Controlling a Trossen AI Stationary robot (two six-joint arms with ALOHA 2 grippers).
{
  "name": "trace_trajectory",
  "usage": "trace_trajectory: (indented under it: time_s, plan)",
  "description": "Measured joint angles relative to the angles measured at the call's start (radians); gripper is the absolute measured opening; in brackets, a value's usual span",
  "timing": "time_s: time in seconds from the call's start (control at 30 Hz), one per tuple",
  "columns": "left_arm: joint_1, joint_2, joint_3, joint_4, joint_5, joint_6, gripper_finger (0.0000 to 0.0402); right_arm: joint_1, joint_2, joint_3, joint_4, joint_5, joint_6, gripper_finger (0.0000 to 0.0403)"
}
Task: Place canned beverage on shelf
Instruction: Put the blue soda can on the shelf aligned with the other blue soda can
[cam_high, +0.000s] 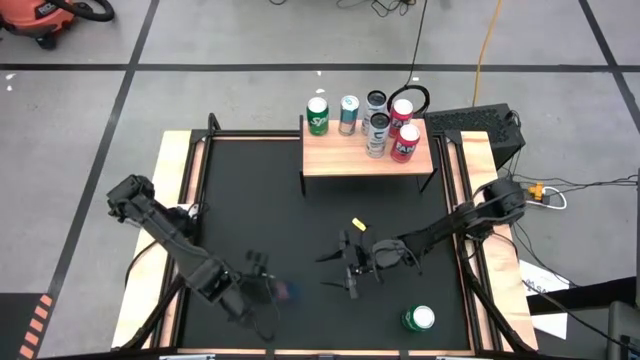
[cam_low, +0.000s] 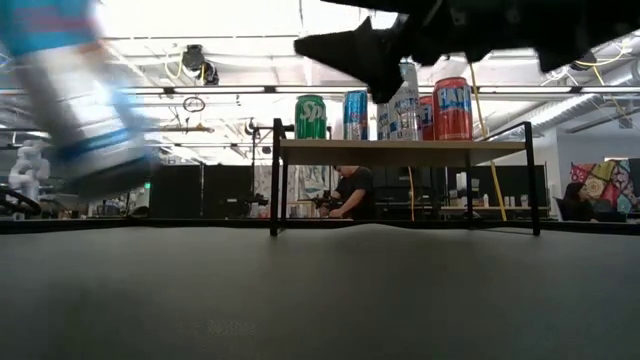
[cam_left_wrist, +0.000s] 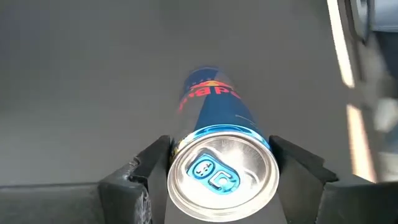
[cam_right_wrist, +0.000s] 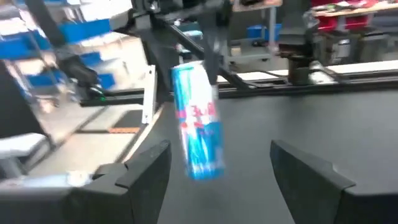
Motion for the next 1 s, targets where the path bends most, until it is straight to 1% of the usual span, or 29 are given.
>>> trace_trajectory:
  time_s: [0.1, 0.2, 0.3, 0.43, 0.53, 0.63, 0.73, 0.8, 0.9, 0.97, 1.0]
  plan:
    - [0.035, 0.000, 0.007, 0.109, -0.075, 0.284, 0.0213, -0.014, 0.056, 0.008, 0.055, -0.036, 0.032, 0.0263]
    - [0.068, 0.000, 0.007, 0.200, -0.078, 0.494, 0.0213, -0.017, 0.090, 0.048, 0.034, -0.068, 0.038, 0.0263]
    - [0.106, 0.000, 0.007, 0.237, -0.087, 0.607, 0.0213, -0.015, 0.116, 0.110, -0.003, -0.118, 0.033, 0.0263]
    - [0.136, 0.000, 0.007, 0.235, -0.092, 0.697, 0.0213, -0.018, 0.143, 0.206, -0.162, -0.110, -0.008, 0.0266]
    - [0.147, -0.001, 0.007, 0.241, -0.086, 0.743, 0.0213, -0.019, 0.157, 0.269, -0.274, -0.090, -0.005, 0.0278]
    - [0.148, -0.001, 0.007, 0.259, -0.116, 0.783, 0.0213, -0.020, 0.159, 0.310, -0.362, -0.084, -0.010, 0.0291]
    - [0.149, -0.001, 0.007, 0.269, -0.127, 0.792, 0.0213, -0.019, 0.159, 0.318, -0.383, -0.033, 0.003, 0.0291]
    - [0.148, -0.001, 0.007, 0.261, -0.126, 0.761, 0.0213, -0.017, 0.159, 0.319, -0.382, -0.004, 0.003, 0.0277]
    - [0.151, -0.001, 0.007, 0.258, -0.124, 0.683, 0.0215, -0.015, 0.159, 0.319, -0.383, 0.017, 0.006, 0.0239]
    - [0.152, -0.001, 0.007, 0.258, -0.125, 0.628, 0.0226, -0.015, 0.159, 0.319, -0.381, 0.010, 0.007, 0.0212]
    - [0.155, -0.001, 0.007, 0.260, -0.125, 0.586, 0.0235, -0.015, 0.159, 0.319, -0.381, 0.018, 0.008, 0.0208]
